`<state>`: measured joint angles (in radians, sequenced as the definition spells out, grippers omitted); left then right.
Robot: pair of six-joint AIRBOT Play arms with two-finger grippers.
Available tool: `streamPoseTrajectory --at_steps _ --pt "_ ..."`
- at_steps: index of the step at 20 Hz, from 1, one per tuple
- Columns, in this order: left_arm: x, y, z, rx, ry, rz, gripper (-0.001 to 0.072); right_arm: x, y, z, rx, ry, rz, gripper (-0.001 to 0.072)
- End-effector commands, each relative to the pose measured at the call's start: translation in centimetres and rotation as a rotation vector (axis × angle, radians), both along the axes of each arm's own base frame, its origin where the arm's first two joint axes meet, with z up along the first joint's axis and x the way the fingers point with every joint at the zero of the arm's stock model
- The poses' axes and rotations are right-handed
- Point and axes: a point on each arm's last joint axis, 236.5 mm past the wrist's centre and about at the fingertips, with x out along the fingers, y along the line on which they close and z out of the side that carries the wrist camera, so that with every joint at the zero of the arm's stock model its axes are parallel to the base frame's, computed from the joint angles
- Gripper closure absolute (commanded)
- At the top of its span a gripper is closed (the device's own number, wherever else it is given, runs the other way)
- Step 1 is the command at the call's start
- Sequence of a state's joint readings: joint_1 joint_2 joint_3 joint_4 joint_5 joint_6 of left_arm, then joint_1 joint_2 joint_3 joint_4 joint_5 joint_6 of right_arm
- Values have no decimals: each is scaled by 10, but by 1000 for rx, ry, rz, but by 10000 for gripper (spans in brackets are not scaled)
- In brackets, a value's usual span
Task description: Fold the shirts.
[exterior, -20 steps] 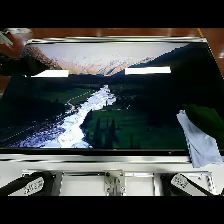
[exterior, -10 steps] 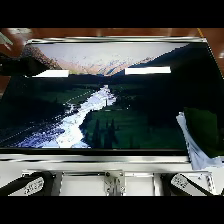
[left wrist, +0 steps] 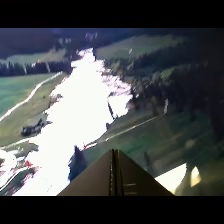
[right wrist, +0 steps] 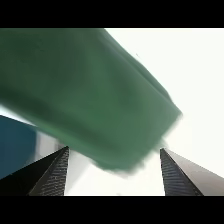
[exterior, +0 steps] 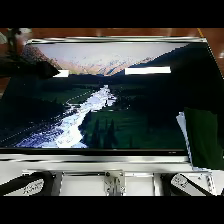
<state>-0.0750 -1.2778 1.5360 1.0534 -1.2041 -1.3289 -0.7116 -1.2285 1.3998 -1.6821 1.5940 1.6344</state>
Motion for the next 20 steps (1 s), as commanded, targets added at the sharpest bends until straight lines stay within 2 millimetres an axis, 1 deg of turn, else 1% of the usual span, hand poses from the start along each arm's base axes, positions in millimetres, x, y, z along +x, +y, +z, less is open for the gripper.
streamPoseTrajectory --at_steps 1,2,3,4,5,6,7,8,10,12,14,16,18,20 --pt "-14 0 -76 354 175 -14 675 128 63 79 87 -547 191 39" --pt "-24 -4 -97 461 236 -60 655 144 93 80 110 -555 288 38" --pt "-31 -10 -112 531 275 -100 457 146 114 67 84 -474 404 38" --pt "-34 -17 -126 573 297 -131 129 142 132 47 56 -346 488 38" --pt "-35 -23 -138 586 322 -139 4 139 152 29 56 -238 568 37" --pt "-37 -27 -148 572 365 -117 4 139 170 17 72 -179 623 36" --pt "-41 -28 -154 555 404 -107 3 140 186 10 87 -151 663 36" --pt "-45 -27 -156 543 427 -106 4 144 198 6 95 -141 696 37" --pt "-47 -22 -154 545 440 -101 4 146 218 3 100 -136 749 38" --pt "-48 -19 -153 546 449 -98 4 147 233 4 106 -137 781 38" --pt "-47 -20 -153 543 445 -98 4 147 242 4 108 -136 805 38" --pt "-42 -25 -152 519 419 -96 4 147 246 4 115 -139 812 38" --pt "-36 -27 -151 511 397 -91 4 147 245 4 112 -138 811 38" --pt "-36 -27 -151 512 396 -91 4 147 243 4 106 -135 810 38"
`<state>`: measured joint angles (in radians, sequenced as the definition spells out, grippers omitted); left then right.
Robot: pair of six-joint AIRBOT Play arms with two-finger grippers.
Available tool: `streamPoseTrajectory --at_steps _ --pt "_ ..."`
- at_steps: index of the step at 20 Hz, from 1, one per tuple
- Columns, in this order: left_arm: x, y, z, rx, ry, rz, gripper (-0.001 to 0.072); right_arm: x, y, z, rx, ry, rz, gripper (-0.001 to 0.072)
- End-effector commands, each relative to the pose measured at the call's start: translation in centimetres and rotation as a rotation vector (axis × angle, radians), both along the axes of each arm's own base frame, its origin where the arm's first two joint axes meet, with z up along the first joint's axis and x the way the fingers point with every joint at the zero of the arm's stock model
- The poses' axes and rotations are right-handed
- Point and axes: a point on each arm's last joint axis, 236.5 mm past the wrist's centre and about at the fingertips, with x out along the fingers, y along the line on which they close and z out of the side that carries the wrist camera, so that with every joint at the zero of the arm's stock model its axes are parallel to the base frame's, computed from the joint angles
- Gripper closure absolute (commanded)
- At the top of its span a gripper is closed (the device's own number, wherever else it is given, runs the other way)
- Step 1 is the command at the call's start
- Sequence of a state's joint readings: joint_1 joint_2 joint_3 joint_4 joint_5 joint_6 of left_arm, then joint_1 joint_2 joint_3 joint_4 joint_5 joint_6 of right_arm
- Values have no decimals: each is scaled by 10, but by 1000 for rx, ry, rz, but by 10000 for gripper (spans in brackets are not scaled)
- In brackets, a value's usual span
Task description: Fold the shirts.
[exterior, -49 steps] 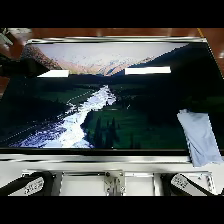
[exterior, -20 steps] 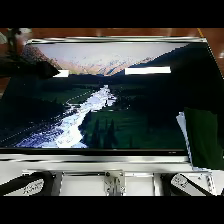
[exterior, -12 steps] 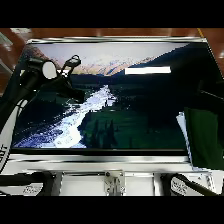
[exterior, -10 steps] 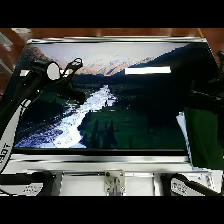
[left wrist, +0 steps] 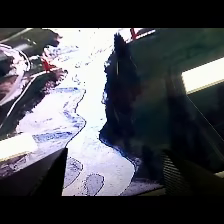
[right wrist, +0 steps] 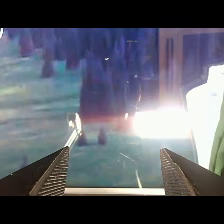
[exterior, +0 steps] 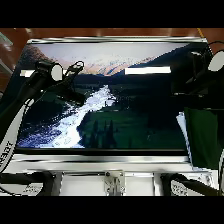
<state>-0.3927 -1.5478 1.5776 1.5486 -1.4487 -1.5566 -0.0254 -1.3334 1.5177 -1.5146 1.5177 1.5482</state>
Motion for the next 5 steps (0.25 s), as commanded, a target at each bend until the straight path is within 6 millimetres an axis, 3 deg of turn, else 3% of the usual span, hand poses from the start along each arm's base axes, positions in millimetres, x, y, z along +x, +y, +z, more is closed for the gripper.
streamPoseTrajectory --at_steps 1,5 --pt "3 -2 1 -10 -14 1 4 0 3 0 -4 0 9 38" --pt "7 -4 1 -11 -34 -28 4 0 3 0 -4 0 9 38"
